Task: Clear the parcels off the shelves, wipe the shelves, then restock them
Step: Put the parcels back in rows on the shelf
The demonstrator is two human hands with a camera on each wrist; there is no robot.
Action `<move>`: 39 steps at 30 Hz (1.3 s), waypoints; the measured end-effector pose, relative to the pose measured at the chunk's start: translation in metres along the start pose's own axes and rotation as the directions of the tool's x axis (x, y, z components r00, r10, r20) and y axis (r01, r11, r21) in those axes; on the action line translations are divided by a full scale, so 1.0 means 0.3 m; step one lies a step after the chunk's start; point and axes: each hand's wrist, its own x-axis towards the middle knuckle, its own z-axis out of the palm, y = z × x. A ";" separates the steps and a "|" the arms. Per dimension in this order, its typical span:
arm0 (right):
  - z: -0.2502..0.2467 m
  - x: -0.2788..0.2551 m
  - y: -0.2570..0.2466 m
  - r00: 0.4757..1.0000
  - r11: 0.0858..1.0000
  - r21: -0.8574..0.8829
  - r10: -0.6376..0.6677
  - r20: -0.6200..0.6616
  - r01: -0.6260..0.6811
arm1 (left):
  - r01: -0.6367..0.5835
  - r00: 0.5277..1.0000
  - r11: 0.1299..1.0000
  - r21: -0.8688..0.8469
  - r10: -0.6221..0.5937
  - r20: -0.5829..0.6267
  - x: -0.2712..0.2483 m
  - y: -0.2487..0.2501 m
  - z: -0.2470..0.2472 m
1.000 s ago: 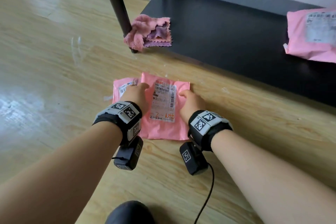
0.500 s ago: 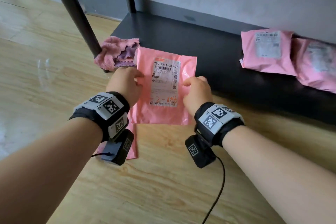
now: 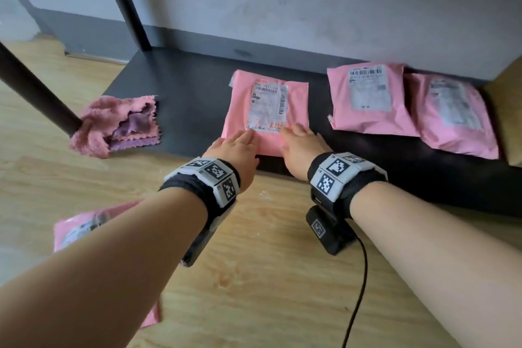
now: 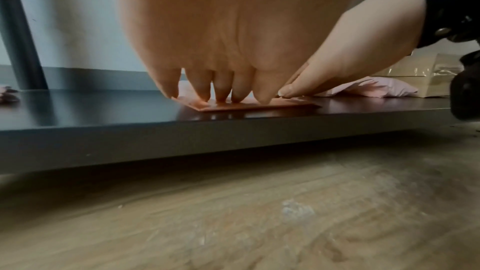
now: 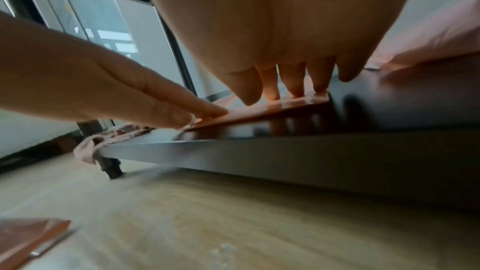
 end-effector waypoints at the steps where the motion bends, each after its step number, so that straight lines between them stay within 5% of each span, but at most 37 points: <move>1: -0.004 0.014 0.017 1.000 1.000 -0.022 0.007 -0.003 -0.007 | -0.013 1.000 1.000 0.006 0.013 -0.011 0.019 0.007 -0.003; 11: -0.098 0.184 0.102 0.990 0.991 -0.032 0.132 0.047 -0.131 | -0.005 0.998 0.999 0.042 0.002 0.058 0.222 0.060 -0.050; 21: -0.113 0.180 0.086 0.987 0.989 0.065 0.137 -0.086 -0.131 | 0.035 0.996 0.999 -0.042 -0.038 -0.077 0.215 0.041 -0.089; 31: -0.114 0.001 -0.167 0.978 0.973 0.224 -0.004 -0.207 0.052 | 0.085 0.968 0.988 -0.126 -0.112 -0.224 -0.029 -0.128 -0.156; 35: -0.040 -0.099 -0.345 0.975 0.931 0.319 -0.125 -0.182 0.178 | 0.200 0.937 0.960 -0.197 -0.246 -0.247 -0.207 -0.266 -0.154; 39: 0.092 -0.177 -0.507 0.973 0.907 0.352 -0.220 -0.069 0.230 | 0.406 0.856 0.872 -0.272 -0.468 -0.222 -0.397 -0.448 -0.076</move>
